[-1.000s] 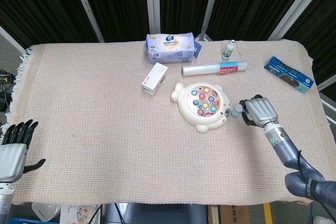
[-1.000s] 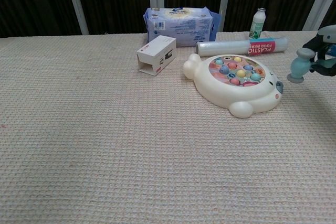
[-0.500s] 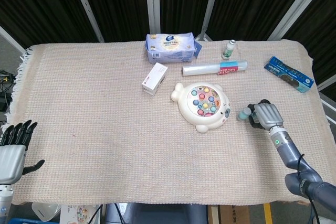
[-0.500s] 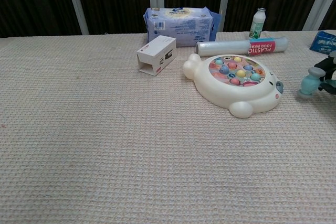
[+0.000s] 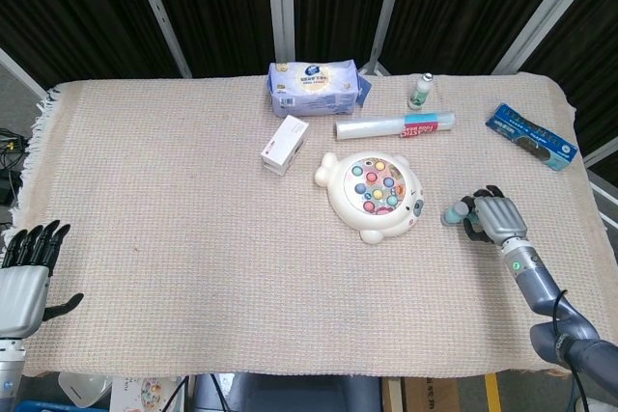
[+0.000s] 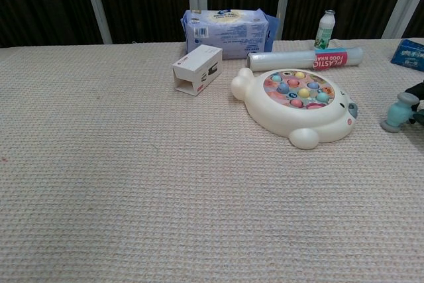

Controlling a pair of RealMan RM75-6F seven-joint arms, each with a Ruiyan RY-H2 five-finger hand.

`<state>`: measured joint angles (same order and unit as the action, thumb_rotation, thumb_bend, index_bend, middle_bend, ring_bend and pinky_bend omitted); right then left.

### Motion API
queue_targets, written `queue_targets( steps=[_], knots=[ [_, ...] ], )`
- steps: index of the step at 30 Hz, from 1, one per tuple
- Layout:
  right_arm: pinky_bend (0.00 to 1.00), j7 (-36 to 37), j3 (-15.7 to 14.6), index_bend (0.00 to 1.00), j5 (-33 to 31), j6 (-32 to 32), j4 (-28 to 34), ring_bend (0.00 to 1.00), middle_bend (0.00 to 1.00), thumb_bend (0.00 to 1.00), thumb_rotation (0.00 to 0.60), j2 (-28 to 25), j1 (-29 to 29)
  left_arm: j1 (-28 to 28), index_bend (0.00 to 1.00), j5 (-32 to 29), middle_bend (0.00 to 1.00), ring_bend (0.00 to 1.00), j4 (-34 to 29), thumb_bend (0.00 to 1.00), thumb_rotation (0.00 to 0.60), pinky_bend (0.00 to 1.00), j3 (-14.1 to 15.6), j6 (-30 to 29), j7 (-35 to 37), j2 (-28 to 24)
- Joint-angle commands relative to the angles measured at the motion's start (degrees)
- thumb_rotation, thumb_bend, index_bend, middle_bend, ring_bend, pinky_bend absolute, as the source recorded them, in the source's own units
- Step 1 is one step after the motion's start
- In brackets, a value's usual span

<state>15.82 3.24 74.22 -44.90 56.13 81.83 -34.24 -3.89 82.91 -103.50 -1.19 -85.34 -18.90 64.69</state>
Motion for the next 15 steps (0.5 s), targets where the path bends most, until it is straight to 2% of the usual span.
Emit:
queue_targets(
  steps=[1, 8, 15],
  knots=[
    [0.07, 0.08, 0.06, 0.4, 0.04, 0.21, -0.11, 0.17, 0.44, 0.66, 0.6, 0.07, 0.16, 0.02, 0.0, -0.03, 0.0, 0.0, 0.12, 0.13, 0.6, 0.0, 0.01, 0.03, 0.11, 0.04],
    [0.05, 0.5, 0.54, 0.37, -0.12, 0.33, -0.09, 0.14, 0.41, 0.57, 0.6, -0.08, 0.75, 0.01, 0.0, -0.1, 0.0, 0.0, 0.36, 0.13, 0.6, 0.0, -0.03, 0.12, 0.31, 0.11],
    [0.04, 0.96, 0.84, 0.33, -0.19, 0.49, -0.07, 0.13, 0.39, 0.52, 0.6, -0.17, 1.2, -0.13, 0.0, -0.11, 0.0, 0.0, 0.34, 0.13, 0.6, 0.0, -0.13, 0.27, 0.18, 0.2]
  ],
)
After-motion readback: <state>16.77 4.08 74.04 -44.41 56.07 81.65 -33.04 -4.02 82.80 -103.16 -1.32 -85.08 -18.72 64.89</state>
